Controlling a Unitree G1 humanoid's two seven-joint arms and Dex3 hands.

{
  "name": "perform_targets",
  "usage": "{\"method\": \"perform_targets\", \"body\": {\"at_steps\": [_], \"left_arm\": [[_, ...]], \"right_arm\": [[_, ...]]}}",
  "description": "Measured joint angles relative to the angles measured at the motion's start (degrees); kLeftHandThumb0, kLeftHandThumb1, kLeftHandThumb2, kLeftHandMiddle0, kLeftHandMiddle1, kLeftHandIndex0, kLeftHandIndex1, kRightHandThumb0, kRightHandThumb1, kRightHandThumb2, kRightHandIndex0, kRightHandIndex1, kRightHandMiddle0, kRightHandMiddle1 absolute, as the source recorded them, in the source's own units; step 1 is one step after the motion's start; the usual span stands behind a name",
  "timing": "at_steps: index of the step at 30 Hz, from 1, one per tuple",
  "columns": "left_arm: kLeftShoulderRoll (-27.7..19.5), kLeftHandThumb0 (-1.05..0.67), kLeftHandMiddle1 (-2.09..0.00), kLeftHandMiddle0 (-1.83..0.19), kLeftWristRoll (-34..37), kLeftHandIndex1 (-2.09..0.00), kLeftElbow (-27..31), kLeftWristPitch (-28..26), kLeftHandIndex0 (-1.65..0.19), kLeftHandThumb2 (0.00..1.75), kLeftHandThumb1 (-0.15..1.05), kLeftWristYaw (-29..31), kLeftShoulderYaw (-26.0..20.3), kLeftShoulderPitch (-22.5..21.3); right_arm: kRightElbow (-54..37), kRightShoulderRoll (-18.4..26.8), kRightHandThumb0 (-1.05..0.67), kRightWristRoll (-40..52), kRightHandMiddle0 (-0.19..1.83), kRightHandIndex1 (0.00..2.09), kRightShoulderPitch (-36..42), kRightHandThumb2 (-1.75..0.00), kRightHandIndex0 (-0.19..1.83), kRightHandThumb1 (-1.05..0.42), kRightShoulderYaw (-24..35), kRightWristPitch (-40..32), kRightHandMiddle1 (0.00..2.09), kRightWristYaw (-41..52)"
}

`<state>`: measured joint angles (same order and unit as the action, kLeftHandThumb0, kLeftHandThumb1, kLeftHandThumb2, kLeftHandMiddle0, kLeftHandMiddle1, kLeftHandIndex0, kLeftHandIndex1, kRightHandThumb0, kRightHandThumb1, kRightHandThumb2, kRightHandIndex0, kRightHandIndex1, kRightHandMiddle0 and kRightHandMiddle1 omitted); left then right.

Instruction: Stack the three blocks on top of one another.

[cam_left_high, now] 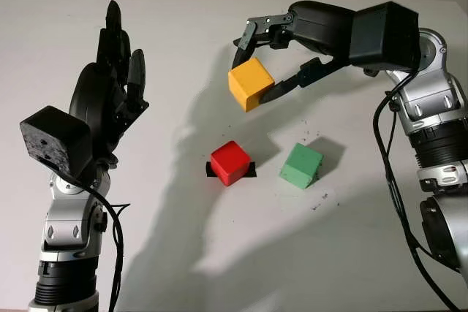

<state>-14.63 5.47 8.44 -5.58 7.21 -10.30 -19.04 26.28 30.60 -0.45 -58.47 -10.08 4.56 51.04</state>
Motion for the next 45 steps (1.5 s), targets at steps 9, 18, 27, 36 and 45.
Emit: {"method": "perform_targets", "body": {"at_steps": [9, 18, 27, 36, 45], "left_arm": [[-0.01, -0.86, 0.00, 0.19, 0.12, 0.00, 0.00, -0.02, 0.19, 0.67, 1.05, -0.13, -0.02, 0.00], [0.00, -0.85, 0.00, 0.19, 0.03, 0.00, 0.04, -0.03, 0.19, 0.69, 1.05, -0.71, -0.02, 0.00], [0.01, -0.85, 0.00, 0.19, 0.38, 0.00, 0.04, -0.03, 0.19, 0.68, 1.05, -0.83, -0.02, -0.01], [0.00, -0.85, 0.00, 0.19, 0.45, 0.00, 0.04, 0.03, 0.19, 0.68, 1.05, -0.69, -0.02, 0.00], [-0.02, -0.84, 0.00, 0.19, 0.98, 0.00, 0.05, 0.06, 0.19, 0.67, 1.05, -0.08, -0.47, 0.28]], "right_arm": [[-0.37, -1.66, -0.53, 1.91, 0.41, 0.03, 3.62, -0.05, 0.25, -0.93, -0.14, -3.37, 1.49, 4.58], [-0.32, -2.97, -0.54, 1.92, 0.41, 0.02, 6.11, -0.06, 0.20, -0.93, -1.54, -5.05, 1.51, 8.34], [-0.48, -3.59, -0.51, 1.56, 0.38, 0.02, 7.13, -0.06, 0.17, -0.94, -2.68, -5.38, 1.50, 9.69], [-0.93, -5.32, -0.50, 0.93, 0.37, 0.04, 8.56, -0.06, 0.17, -0.95, -2.95, -5.37, 1.51, 7.98], [0.81, -7.18, -0.53, 1.01, 0.37, 0.03, 8.56, -0.06, 0.14, -0.96, -2.92, -4.37, 1.49, 5.82]]}}
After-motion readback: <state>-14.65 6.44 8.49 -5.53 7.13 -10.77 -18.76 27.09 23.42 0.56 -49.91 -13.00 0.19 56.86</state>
